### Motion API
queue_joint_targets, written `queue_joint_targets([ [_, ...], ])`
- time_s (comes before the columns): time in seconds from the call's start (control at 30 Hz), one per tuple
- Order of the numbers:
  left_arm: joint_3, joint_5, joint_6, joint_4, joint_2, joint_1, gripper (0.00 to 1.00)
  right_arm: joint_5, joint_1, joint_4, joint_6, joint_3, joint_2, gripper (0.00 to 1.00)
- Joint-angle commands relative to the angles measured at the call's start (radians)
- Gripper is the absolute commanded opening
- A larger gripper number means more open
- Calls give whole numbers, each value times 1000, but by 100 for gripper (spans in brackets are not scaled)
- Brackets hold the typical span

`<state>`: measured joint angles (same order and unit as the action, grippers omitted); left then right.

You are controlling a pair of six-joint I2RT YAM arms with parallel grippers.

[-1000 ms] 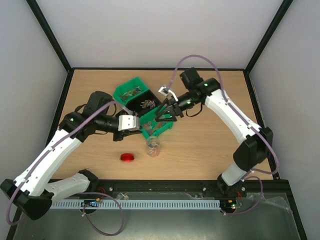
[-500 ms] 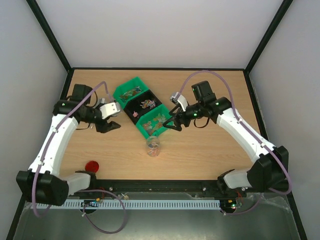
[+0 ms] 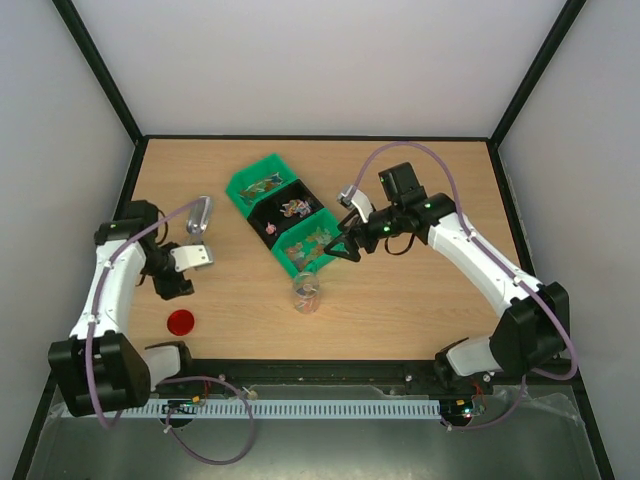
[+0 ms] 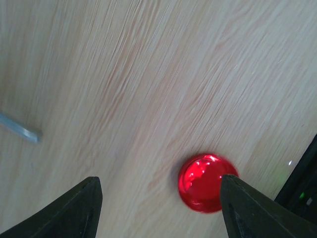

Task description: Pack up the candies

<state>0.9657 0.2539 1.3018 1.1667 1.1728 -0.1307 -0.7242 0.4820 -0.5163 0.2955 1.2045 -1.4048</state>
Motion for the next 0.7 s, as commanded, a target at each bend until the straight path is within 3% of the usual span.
queue_joint_targets([
  [0.0, -29, -104, 82, -27, 17, -144, 68, -9, 3, 11, 11, -32, 8, 96],
  [0.17, -44, -124, 138, -43, 55, -288, 68, -12, 3, 27, 5, -47, 13, 97],
  [0.33, -143, -117, 150, -88, 28, -290, 72, -31, 4, 27, -2, -33, -26, 97],
  [0.53, -280, -144, 202, -176, -28, -290, 86, -27, 4, 43, 1, -45, -35, 97],
  [0.67, -297, -100, 188, -216, -36, -290, 84, -26, 3, 59, 0, -54, -28, 97],
])
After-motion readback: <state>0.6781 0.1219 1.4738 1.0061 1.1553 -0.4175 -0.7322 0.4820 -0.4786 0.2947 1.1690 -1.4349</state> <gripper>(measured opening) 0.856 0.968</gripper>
